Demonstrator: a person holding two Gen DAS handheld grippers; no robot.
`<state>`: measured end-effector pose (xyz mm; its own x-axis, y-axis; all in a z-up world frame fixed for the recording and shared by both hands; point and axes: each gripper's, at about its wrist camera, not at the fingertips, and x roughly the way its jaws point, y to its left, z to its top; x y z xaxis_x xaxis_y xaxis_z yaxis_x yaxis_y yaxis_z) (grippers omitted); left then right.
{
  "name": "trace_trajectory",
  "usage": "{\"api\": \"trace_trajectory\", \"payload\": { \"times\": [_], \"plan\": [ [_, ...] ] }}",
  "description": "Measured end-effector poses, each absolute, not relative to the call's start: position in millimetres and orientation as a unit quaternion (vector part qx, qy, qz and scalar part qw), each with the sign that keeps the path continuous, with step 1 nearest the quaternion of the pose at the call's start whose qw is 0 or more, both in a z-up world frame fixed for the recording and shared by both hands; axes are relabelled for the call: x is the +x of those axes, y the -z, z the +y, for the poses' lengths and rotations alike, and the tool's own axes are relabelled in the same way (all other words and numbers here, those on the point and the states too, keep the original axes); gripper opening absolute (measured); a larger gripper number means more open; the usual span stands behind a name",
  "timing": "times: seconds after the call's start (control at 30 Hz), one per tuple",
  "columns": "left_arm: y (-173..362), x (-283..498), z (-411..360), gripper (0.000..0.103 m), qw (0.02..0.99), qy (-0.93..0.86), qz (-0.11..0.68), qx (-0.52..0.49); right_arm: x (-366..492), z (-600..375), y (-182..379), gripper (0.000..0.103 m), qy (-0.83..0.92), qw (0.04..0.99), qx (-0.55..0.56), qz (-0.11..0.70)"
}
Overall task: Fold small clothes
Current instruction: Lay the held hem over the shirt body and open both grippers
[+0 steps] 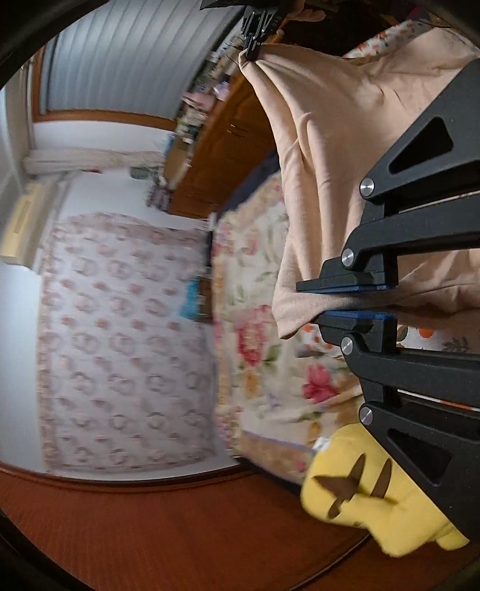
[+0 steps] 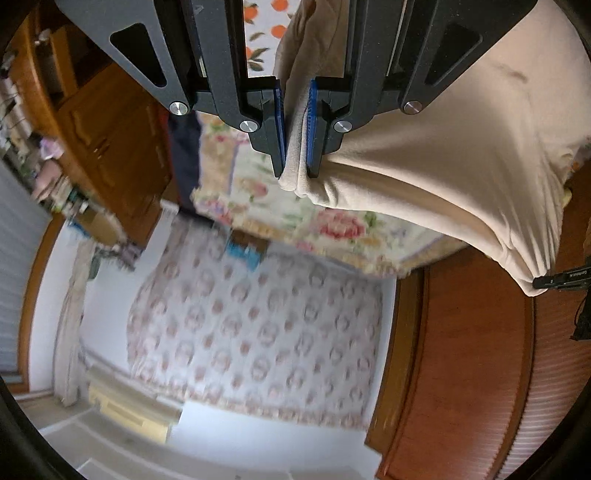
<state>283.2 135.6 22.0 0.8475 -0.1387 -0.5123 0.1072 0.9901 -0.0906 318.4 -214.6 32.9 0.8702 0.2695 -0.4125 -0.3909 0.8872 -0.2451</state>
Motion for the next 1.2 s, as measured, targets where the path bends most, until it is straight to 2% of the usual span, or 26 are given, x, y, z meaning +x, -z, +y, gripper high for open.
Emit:
{"api": "trace_trajectory", "payload": {
  "times": [0.1,0.13,0.3,0.5,0.53,0.57,0.6,0.73,0.8,1.2],
  "plan": [
    [6,311,135,0.008,0.953,0.063,0.296,-0.032,354,-210,-28,0.010,-0.174,0.947,-0.163,0.217],
    [10,317,133,0.008,0.951,0.063,0.302,-0.030,377,-217,-46,0.010,-0.173,0.946,-0.160,0.225],
    [27,346,127,0.008,0.944,0.061,0.325,-0.024,413,-208,-59,0.010,-0.172,0.939,-0.149,0.257],
    [37,358,124,0.010,0.935,0.070,0.347,-0.013,410,-209,-40,0.010,-0.172,0.933,-0.133,0.286],
    [38,359,123,0.014,0.934,0.068,0.350,-0.009,411,-210,-28,0.010,-0.171,0.933,-0.131,0.289],
    [37,359,122,0.017,0.934,0.067,0.350,-0.006,410,-210,-30,0.016,-0.168,0.932,-0.131,0.292],
    [37,358,122,0.025,0.934,0.068,0.350,-0.003,407,-212,-31,0.018,-0.164,0.933,-0.129,0.292],
    [32,346,121,0.063,0.934,0.076,0.348,0.004,407,-221,-32,0.042,-0.152,0.935,-0.117,0.297],
    [31,338,119,0.081,0.933,0.084,0.349,0.004,393,-228,-41,0.043,-0.151,0.937,-0.111,0.296],
    [35,263,100,0.082,0.920,0.106,0.376,0.008,283,-260,-44,0.043,-0.175,0.927,-0.071,0.325]
  ]
}}
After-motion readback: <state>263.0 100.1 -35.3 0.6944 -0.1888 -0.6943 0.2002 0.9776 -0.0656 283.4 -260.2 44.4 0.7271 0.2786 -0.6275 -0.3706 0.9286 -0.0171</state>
